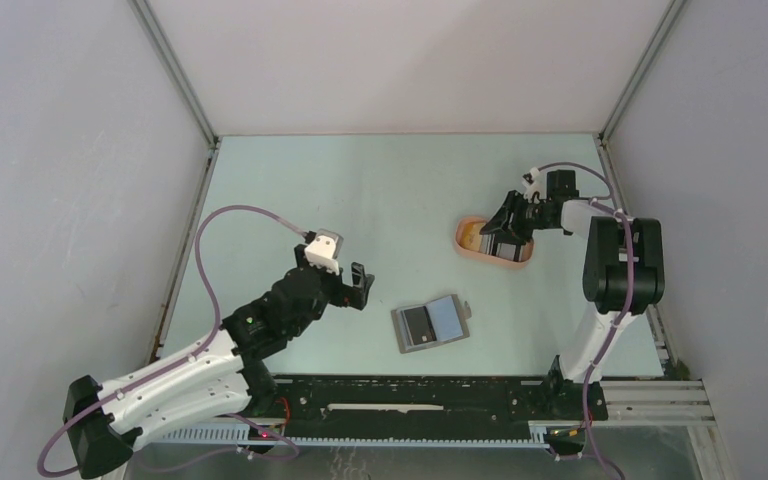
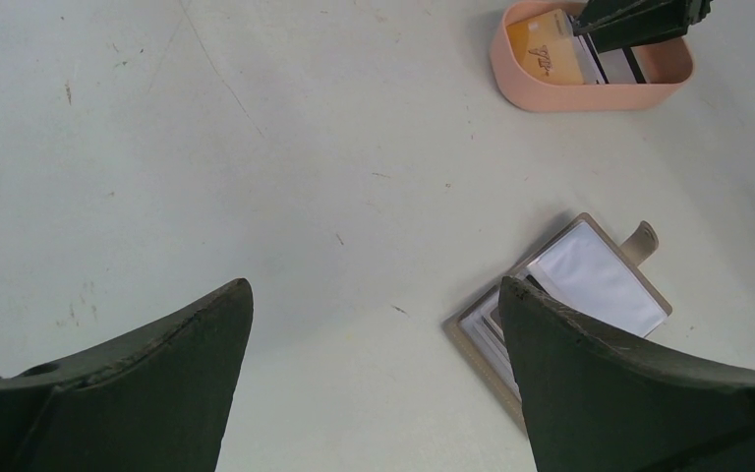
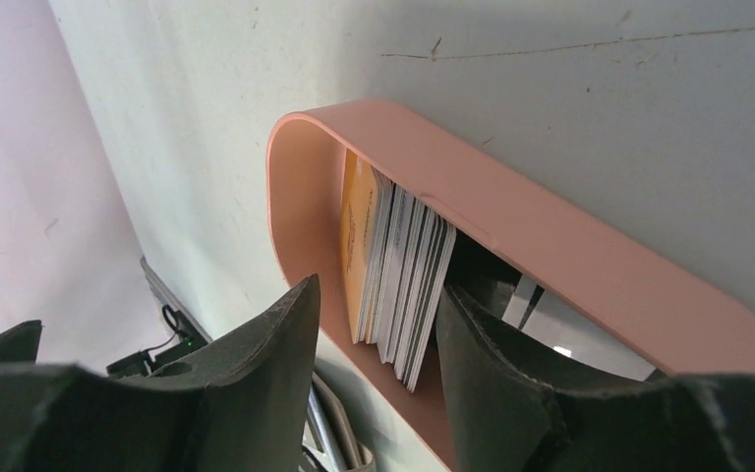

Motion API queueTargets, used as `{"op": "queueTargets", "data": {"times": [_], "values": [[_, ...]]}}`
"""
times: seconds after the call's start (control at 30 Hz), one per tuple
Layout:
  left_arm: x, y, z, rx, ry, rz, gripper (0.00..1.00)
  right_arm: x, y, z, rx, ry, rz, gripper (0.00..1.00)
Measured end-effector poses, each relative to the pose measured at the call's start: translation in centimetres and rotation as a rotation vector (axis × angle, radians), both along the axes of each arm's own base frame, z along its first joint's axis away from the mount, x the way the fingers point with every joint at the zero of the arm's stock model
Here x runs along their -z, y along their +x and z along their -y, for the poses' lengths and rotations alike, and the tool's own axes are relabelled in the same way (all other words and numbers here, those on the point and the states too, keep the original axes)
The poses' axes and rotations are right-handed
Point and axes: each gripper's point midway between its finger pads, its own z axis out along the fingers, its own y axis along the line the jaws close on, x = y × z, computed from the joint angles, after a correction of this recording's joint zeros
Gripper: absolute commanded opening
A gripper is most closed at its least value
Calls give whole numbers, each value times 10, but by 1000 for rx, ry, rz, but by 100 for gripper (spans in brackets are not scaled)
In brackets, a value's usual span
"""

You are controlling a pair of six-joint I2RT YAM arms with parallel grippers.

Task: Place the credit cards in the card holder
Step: Pick up the credit card from the storage box.

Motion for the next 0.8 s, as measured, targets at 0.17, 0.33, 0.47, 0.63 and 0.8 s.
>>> {"op": "queueTargets", "data": {"times": [0.17,0.33,0.47,0.63,0.8], "values": [[2,0,1,3,-2,-7,100,5,1,-5,-10,42,-28,58],[4,0,3,3,-4,-18,100,7,0,-10,-18,82,-57,60],[6,0,6,8,-5,-24,100,5,2,-13,-25,108,-61,60],[7,1,8,13,-10,-29,100,3,2,-19,-43,139,-62,59],[7,1,9,13,-12,-30,100,1,-1,-24,-65,163,-65,59]]}}
